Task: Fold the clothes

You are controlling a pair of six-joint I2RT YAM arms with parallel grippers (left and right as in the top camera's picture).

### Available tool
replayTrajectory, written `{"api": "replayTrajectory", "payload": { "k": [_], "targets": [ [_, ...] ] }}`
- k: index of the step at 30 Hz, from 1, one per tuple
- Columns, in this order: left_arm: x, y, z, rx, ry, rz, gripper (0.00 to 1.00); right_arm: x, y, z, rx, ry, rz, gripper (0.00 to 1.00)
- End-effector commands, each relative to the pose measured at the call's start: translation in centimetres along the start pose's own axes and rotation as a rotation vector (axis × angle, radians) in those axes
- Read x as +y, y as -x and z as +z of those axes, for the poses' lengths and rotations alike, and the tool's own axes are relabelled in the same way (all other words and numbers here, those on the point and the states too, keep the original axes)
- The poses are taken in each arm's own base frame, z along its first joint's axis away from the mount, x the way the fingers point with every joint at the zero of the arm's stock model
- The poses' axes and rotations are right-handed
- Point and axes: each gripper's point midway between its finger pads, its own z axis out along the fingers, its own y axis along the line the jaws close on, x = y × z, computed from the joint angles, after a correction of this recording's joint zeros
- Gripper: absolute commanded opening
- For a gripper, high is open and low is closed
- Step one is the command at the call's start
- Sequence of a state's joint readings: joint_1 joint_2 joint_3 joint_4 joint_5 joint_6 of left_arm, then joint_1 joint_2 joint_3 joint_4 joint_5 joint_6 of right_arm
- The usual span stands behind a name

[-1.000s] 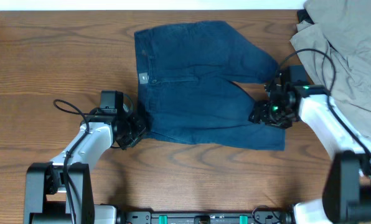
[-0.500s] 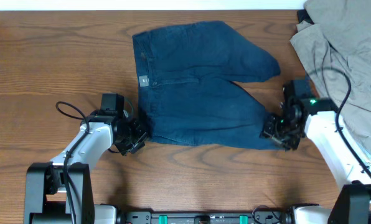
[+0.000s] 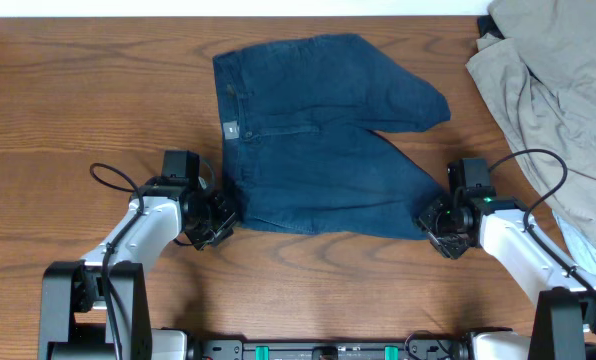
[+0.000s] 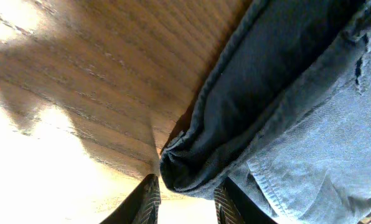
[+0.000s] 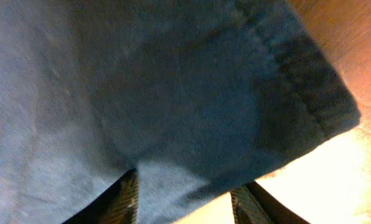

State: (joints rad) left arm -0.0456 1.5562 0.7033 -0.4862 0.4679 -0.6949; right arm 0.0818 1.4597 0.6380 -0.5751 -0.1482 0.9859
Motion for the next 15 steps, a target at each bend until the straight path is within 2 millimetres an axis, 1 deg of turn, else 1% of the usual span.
{"api": "replayTrajectory", "payload": {
  "k": [1,4,5,6,8,9,10,11,12,14,15],
  "targets": [
    [0.3,-0.2,0.3,0.004,0.019,0.016,0.26,-3.1,0.5,1.3,-0.062,-0.112,0.053,0.50],
    [0.2,-0.3,0.3,0.006,0.021,0.021,0.26,-3.2,0.9,1.3,-0.087,-0.117,0.051,0.50],
    [0.2,-0.3,0.4,0.005,0.023,0.024,0.26,-3.3,1.0,1.3,-0.094,-0.123,0.051,0.49],
    [0.2,-0.3,0.4,0.005,0.024,0.025,0.25,-3.3,1.1,1.3,-0.098,-0.125,0.051,0.45],
    [0.2,-0.4,0.4,0.007,0.025,0.025,0.25,-3.4,1.2,1.3,-0.106,-0.130,0.051,0.32],
    [0.3,-0.4,0.4,0.007,0.026,0.025,0.22,-3.5,1.3,1.3,-0.110,-0.133,0.051,0.22],
    [0.3,-0.4,0.4,0.005,0.029,0.025,0.19,-3.5,1.4,1.2,-0.117,-0.137,0.050,0.11],
    [0.4,-0.3,0.4,-0.001,0.035,0.025,0.11,-3.6,1.5,1.2,-0.122,-0.140,0.050,0.02],
    [0.5,-0.1,0.4,-0.007,0.042,0.025,0.06,-3.7,1.6,1.2,-0.129,-0.145,0.048,0.01],
    [0.7,0.0,0.4,-0.018,0.053,0.033,0.06,-3.7,1.6,1.2,-0.129,-0.148,0.007,0.01],
    [0.8,0.1,0.3,-0.020,0.055,0.040,0.06,-3.6,1.7,1.2,-0.129,-0.148,-0.040,0.01]
  ]
}}
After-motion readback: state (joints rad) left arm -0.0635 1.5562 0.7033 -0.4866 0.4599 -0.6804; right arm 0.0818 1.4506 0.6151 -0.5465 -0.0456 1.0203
